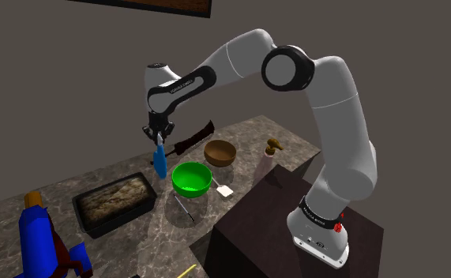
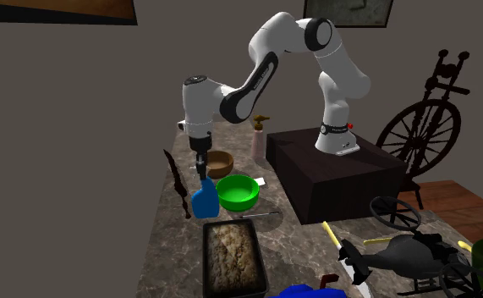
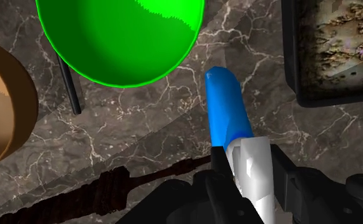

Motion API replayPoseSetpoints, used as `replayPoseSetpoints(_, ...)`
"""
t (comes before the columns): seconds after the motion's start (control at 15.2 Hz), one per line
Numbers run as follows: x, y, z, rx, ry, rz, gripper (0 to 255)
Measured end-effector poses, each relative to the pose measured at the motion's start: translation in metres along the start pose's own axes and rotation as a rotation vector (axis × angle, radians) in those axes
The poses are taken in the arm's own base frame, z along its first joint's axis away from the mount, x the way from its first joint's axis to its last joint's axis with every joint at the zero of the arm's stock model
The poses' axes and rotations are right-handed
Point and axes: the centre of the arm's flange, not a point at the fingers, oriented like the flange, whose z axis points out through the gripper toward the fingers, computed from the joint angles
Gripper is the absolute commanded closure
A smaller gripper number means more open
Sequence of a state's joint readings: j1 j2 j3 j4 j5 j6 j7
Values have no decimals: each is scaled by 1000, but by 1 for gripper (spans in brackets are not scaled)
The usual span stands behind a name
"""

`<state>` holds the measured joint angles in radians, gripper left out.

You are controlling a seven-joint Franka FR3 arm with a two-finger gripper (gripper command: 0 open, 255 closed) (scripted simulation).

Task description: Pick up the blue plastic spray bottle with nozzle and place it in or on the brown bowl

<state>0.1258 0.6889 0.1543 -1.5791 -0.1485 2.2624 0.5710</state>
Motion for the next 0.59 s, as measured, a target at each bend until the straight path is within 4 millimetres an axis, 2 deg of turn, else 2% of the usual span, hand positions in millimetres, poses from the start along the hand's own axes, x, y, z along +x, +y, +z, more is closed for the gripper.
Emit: replayPoseSetpoints(0.59,0,1,-49,0,0,0,255)
